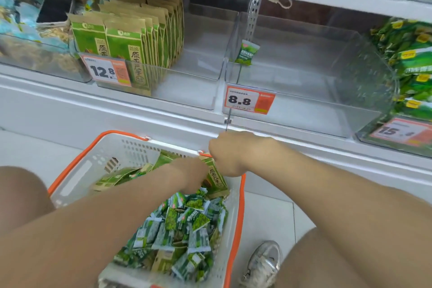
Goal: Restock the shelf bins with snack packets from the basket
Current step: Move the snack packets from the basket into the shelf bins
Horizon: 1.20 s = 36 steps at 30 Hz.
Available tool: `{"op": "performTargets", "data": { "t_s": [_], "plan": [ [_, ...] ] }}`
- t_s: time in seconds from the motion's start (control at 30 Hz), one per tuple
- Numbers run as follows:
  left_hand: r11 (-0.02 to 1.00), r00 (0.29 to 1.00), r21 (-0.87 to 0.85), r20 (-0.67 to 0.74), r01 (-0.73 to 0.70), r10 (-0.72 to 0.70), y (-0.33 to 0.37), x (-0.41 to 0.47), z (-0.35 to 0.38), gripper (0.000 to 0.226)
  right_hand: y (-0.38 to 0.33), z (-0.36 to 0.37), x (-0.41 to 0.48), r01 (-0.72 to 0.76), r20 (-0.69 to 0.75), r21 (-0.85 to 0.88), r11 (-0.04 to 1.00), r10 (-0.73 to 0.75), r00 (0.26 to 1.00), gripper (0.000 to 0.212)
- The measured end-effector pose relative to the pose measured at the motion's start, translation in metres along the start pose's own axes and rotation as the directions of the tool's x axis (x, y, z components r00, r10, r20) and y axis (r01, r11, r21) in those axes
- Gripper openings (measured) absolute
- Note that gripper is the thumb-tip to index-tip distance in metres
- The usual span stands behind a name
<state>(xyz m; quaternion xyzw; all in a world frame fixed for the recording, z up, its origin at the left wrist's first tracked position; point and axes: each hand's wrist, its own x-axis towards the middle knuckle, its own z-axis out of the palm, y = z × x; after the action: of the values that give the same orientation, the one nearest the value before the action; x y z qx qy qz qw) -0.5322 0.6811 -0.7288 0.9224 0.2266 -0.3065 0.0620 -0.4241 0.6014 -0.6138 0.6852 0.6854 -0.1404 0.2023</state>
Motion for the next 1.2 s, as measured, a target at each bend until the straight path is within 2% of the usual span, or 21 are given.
{"op": "performTargets", "data": {
  "t_s": [0.03, 0.1, 0.17, 0.27, 0.43, 0.53, 0.6, 0.67, 0.7, 0.73, 0.8, 0.83, 0.87, 0.9, 0.93, 0.97, 1.0, 1.03, 1.07, 1.13, 1.2],
  "plan": [
    [0.999, 0.998, 0.023, 0.060, -0.025, 0.023, -0.001, 0.004, 0.010, 0.028, -0.001, 0.007, 0.004, 0.014, 0.045, -0.001, 1.000, -0.014, 0.999, 0.026],
    [0.996, 0.983, 0.049, 0.173, -0.075, 0.066, -0.002, 0.010, 0.026, 0.062, -0.002, 0.018, 0.012, 0.033, 0.106, -0.002, 0.999, -0.033, 0.994, 0.025],
    [0.991, 0.970, 0.082, 0.229, -0.104, 0.083, 0.000, 0.015, 0.040, 0.090, -0.002, 0.023, 0.017, 0.058, 0.137, -0.019, 0.998, -0.055, 0.989, 0.027],
    [0.989, 0.971, 0.110, 0.230, -0.097, 0.069, 0.001, 0.023, 0.059, 0.103, -0.002, 0.024, 0.026, 0.073, 0.148, -0.040, 0.997, -0.066, 0.987, 0.028],
    [0.992, 0.994, 0.072, 0.019, -0.105, 0.104, 0.002, 0.034, 0.075, 0.072, -0.004, 0.014, 0.033, 0.105, 0.120, -0.017, 0.994, -0.102, 0.988, 0.024],
    [0.994, 0.996, -0.064, 0.005, -0.093, 0.093, -0.003, 0.037, 0.069, 0.057, -0.004, 0.007, 0.033, 0.085, 0.113, 0.004, 0.996, -0.085, 0.990, 0.018],
    [0.968, 0.995, -0.240, -0.079, -0.078, 0.061, -0.009, 0.031, 0.051, 0.035, -0.003, 0.002, 0.032, 0.074, 0.114, 0.062, 0.995, -0.081, 0.990, 0.016],
    [0.889, 0.975, -0.454, -0.218, -0.058, -0.047, -0.016, 0.022, 0.028, 0.010, 0.000, -0.006, 0.027, 0.057, 0.097, 0.127, 0.990, -0.069, 0.993, 0.029],
    [0.811, 0.957, -0.581, -0.268, -0.070, -0.110, -0.019, 0.016, 0.014, 0.014, 0.002, -0.012, 0.023, 0.049, 0.061, 0.152, 0.987, -0.059, 0.996, 0.030],
    [0.675, 0.944, -0.732, -0.280, -0.092, -0.175, -0.021, 0.009, 0.001, 0.019, 0.004, -0.017, 0.019, 0.042, 0.023, 0.159, 0.986, -0.046, 0.999, 0.029],
    [0.246, 0.939, -0.955, -0.228, -0.165, -0.259, -0.019, -0.009, -0.023, 0.024, 0.012, -0.028, 0.008, -0.009, -0.025, 0.168, 0.986, 0.013, 1.000, 0.016],
    [0.075, 0.938, -0.977, -0.211, -0.198, -0.276, -0.017, -0.020, -0.034, 0.024, 0.017, -0.033, 0.002, -0.052, -0.032, 0.179, 0.983, 0.058, 0.998, 0.009],
    [-0.015, 0.934, -0.975, -0.209, -0.223, -0.288, -0.016, -0.029, -0.043, 0.026, 0.023, -0.035, -0.003, -0.082, -0.044, 0.200, 0.976, 0.092, 0.995, 0.014],
    [-0.085, 0.933, -0.965, -0.214, -0.248, -0.291, -0.013, -0.038, -0.051, 0.030, 0.028, -0.038, -0.008, -0.108, -0.058, 0.247, 0.963, 0.126, 0.990, 0.029],
    [-0.148, 0.932, -0.950, -0.227, -0.277, -0.284, -0.012, -0.046, -0.058, 0.035, 0.033, -0.041, -0.012, -0.121, -0.106, 0.341, 0.932, 0.166, 0.980, 0.045],
    [-0.221, 0.931, -0.926, -0.242, -0.305, -0.274, -0.010, -0.052, -0.064, 0.038, 0.035, -0.044, -0.015, -0.102, -0.170, 0.483, 0.869, 0.207, 0.963, 0.052],
    [-0.285, 0.926, -0.898, -0.260, -0.336, -0.272, -0.010, -0.057, -0.069, 0.039, 0.037, -0.048, -0.019, -0.050, -0.231, 0.631, 0.775, 0.249, 0.940, 0.049],
    [-0.333, 0.919, -0.868, -0.283, -0.367, -0.274, -0.009, -0.063, -0.073, 0.038, 0.039, -0.052, -0.021, 0.008, -0.272, 0.743, 0.670, 0.292, 0.917, 0.040],
    [-0.334, 0.905, -0.852, -0.316, -0.402, -0.283, -0.010, -0.067, -0.077, 0.037, 0.041, -0.055, -0.024, 0.055, -0.301, 0.811, 0.583, 0.334, 0.893, 0.033],
    [-0.188, 0.857, -0.855, -0.418, -0.483, -0.302, -0.013, -0.075, -0.084, 0.032, 0.047, -0.059, -0.028, 0.102, -0.324, 0.853, 0.512, 0.367, 0.872, 0.031],
    [-0.036, 0.804, -0.839, -0.506, -0.543, -0.313, -0.016, -0.080, -0.088, 0.022, 0.052, -0.064, -0.034, 0.139, -0.357, 0.850, 0.509, 0.361, 0.862, 0.029]
  ]
}}
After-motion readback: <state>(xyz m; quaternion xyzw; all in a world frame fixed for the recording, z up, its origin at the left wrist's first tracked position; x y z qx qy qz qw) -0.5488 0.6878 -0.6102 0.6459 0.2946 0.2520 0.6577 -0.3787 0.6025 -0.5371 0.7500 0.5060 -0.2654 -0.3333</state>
